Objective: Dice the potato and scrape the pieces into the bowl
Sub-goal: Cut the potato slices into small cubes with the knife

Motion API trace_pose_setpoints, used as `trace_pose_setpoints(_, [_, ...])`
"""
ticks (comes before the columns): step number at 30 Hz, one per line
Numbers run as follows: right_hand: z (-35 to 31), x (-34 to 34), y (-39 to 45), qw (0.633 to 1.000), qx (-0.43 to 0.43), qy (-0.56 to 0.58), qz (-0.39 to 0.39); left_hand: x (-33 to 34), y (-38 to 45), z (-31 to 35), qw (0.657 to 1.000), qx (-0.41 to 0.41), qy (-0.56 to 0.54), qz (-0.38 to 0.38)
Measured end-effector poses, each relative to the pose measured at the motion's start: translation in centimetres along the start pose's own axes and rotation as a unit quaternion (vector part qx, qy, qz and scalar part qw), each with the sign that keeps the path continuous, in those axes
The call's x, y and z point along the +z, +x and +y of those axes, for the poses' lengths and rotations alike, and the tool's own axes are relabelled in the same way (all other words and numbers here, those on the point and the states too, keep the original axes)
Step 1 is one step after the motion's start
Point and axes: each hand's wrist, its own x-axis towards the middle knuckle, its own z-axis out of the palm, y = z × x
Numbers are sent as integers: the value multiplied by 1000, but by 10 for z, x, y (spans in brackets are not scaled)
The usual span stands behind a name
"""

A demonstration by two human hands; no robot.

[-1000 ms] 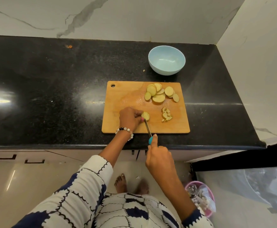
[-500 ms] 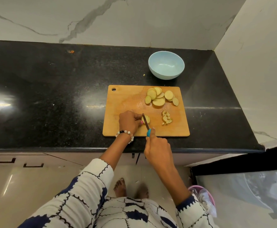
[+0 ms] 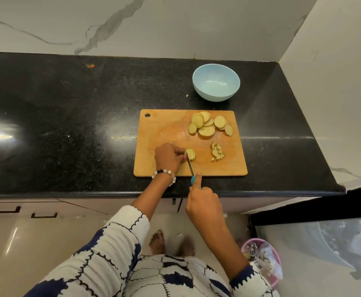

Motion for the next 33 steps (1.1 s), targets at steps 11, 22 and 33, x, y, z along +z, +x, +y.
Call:
trace_pose_setpoints(11, [37, -38, -3, 980, -13, 156, 121, 0, -6, 6, 1000, -21, -9, 19])
trace_pose_setpoints(22, [38, -16, 5, 968, -2, 215, 126, 21, -4, 20, 983, 43, 174, 24])
trace_pose_setpoints(33, [31, 6, 12, 976, -36, 163, 143, -9, 20, 11, 960, 159, 210, -95])
